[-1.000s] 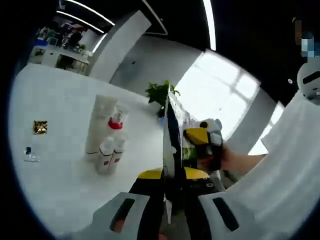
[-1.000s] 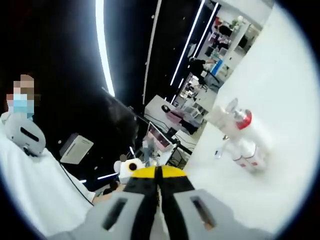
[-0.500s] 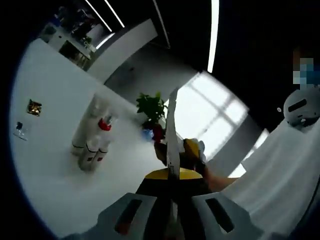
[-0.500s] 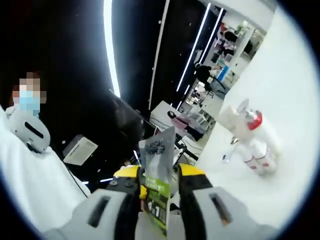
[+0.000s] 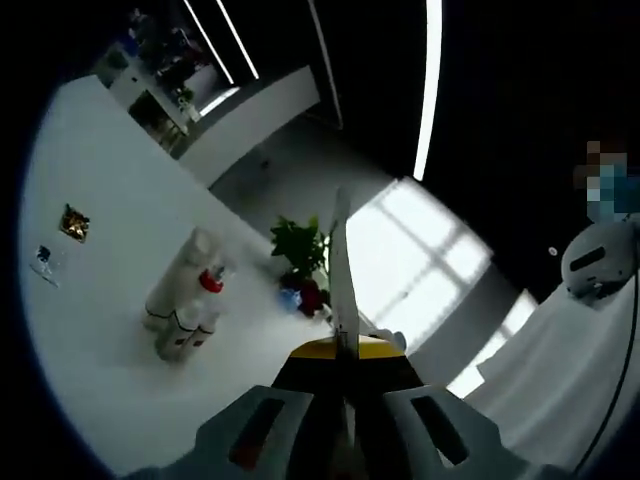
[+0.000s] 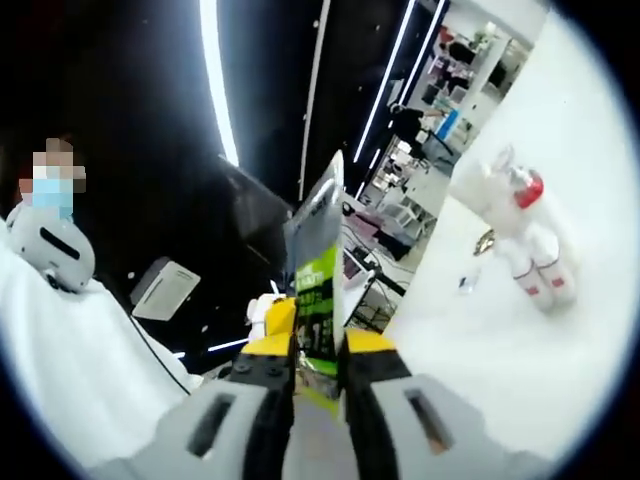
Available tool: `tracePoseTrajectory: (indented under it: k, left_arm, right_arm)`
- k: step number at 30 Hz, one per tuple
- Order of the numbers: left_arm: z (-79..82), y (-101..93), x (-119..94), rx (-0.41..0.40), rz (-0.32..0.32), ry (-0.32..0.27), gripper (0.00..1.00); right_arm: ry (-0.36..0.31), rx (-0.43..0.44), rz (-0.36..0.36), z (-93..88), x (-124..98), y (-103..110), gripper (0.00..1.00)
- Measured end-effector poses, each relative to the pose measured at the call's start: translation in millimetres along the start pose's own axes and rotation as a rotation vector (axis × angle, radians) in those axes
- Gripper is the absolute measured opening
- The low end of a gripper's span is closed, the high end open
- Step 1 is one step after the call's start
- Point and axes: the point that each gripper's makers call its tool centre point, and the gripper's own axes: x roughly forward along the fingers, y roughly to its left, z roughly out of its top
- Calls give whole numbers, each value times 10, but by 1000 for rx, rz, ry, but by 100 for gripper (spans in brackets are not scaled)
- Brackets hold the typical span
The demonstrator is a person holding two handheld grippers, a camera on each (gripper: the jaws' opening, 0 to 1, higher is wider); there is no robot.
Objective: Arrange the skincare products in the storage area until every visible bottle or jar stands upright without overlapping.
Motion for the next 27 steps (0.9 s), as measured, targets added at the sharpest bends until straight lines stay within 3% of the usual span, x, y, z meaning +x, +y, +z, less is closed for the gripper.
tracePoseTrajectory:
  k: [6,12,16,22,27]
  left_arm:
    - [14,59,-92,-31,23,-32,0]
    - [61,50,-173,38,30,-11,0]
    - [52,122,-225,61,56,-8,7]
    - [-104,193,-374,14,70,-2,11]
    - [-155,262,-530,-6,101,1,8]
  right_arm:
    - [-40,41,26,14,80,55,3]
    - [-56,19,18,-44,156,81,1]
    - [-62,9,1,-76,227,82,1]
    - [-120,35,-13,-43,326,36,1]
    - [-96,24,-40,-140,444,-17,1]
